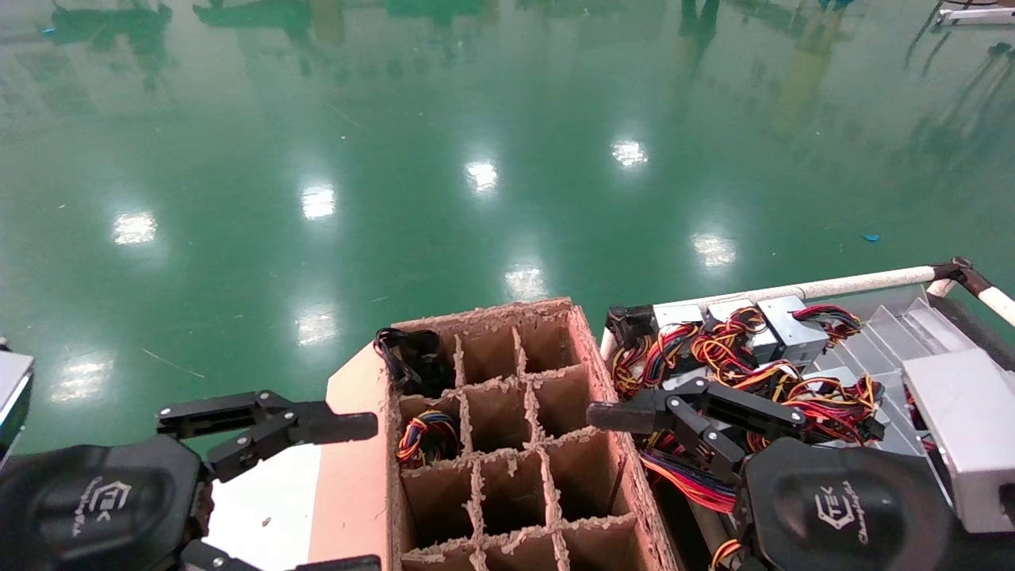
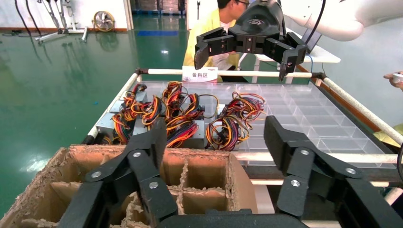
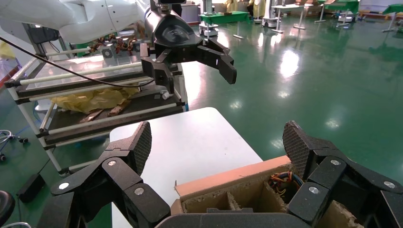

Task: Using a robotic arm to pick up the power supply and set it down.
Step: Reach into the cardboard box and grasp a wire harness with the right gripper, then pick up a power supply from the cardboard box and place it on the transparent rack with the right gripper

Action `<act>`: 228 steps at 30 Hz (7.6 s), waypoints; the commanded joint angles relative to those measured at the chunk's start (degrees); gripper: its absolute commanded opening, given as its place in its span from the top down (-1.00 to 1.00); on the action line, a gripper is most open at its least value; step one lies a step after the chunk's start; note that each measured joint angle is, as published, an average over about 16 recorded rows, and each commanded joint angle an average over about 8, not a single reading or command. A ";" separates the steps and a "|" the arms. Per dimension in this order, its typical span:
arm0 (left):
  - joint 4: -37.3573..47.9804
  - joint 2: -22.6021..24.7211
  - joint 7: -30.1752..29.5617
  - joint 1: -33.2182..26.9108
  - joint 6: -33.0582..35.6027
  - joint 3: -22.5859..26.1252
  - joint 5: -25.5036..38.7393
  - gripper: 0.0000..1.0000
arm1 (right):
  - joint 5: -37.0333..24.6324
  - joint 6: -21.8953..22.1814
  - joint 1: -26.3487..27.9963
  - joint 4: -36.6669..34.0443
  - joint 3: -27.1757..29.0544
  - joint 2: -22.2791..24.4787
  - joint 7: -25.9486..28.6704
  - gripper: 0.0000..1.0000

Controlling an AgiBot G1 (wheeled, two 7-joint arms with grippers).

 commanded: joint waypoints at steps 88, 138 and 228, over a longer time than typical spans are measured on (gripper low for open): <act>0.02 -0.01 0.02 -0.02 0.00 0.04 -0.02 -1.00 | -53.76 27.02 19.53 -15.78 -22.34 -34.58 -22.96 1.00; 0.02 -0.02 0.04 -0.03 -0.02 0.08 -0.05 -1.00 | -51.01 22.95 20.18 -5.35 -19.73 -28.78 -7.13 1.00; 0.02 -0.05 0.07 -0.05 -0.04 0.15 -0.09 -1.00 | -34.55 -4.99 29.82 -57.38 -3.91 12.30 -41.75 1.00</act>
